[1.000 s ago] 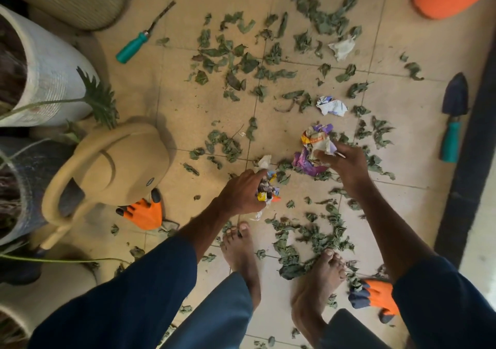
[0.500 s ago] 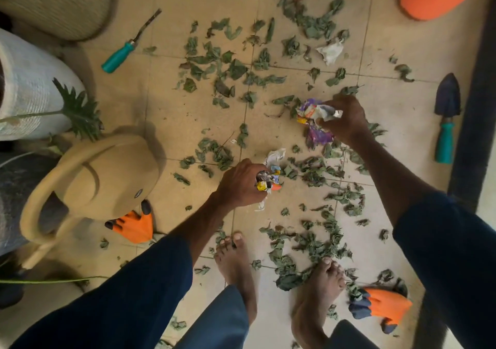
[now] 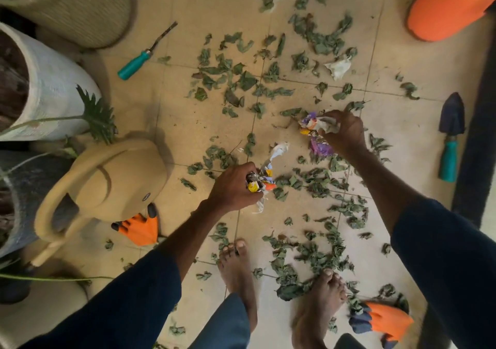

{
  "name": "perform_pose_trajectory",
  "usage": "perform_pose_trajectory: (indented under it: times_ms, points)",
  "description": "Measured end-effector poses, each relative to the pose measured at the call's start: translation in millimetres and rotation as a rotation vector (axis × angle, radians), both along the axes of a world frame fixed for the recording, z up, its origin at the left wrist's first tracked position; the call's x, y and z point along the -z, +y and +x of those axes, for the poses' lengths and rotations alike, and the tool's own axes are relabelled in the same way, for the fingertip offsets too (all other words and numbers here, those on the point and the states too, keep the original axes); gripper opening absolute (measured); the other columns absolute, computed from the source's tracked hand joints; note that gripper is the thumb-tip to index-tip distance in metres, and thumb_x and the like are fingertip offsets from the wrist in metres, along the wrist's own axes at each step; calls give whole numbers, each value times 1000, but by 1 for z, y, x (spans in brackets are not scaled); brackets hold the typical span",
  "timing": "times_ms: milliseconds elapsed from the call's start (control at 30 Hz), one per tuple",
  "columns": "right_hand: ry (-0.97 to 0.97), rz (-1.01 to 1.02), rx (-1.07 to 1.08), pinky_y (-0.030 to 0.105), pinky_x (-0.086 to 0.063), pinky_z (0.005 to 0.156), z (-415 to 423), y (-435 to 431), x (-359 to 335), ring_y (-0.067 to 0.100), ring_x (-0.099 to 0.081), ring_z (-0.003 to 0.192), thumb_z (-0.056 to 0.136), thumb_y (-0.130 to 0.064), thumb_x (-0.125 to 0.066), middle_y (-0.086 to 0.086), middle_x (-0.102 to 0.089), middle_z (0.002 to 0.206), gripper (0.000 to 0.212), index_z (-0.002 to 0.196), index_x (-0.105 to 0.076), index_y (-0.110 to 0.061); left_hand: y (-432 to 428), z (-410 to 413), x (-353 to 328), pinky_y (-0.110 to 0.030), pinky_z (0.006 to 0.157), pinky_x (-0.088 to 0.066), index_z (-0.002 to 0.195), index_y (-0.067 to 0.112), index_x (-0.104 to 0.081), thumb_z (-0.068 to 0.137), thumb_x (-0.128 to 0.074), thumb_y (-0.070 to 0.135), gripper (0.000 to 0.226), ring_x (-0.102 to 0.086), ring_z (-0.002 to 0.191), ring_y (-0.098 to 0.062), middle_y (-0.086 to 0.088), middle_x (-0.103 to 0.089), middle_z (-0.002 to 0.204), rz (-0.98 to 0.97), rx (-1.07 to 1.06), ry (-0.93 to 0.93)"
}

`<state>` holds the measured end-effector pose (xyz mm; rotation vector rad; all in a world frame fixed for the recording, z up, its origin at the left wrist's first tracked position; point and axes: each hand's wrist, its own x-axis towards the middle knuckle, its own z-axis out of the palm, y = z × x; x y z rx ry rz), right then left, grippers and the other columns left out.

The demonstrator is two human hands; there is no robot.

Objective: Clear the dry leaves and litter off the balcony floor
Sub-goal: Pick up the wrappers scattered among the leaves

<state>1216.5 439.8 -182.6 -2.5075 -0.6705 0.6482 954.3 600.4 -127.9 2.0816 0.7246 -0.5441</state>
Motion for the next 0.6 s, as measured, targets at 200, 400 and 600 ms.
perform_pose_trajectory:
  times_ms: [200,400,600]
  points:
    - [231,210,221,3,-45,55,-28,-18,-64,-2,-66,72,82,-9,-82,7,-71,101,40,120,-69,-6,0,-2,-53,-32,58,-42,89,21,-56,74,-82,33,32,-62,77,-20,1,-66,83,-41,-84,78]
    - [520,184,327,52,-62,74,-56,-28,-142,31,-74,83,78,-9,-85,15,-74,101,39,112,-67,-14,21,4,-131,-36,70,-58,128,24,-53,73,-81,39,64,-68,77,-17,7,-71,97,-136,-111,149]
    - [593,122,219,54,-61,72,-66,-24,-200,27,-75,75,73,-44,-82,3,-76,79,33,92,-75,-17,50,26,-213,-44,84,-60,161,40,-23,72,-73,46,103,-71,108,-28,2,-57,148,-264,-113,184]
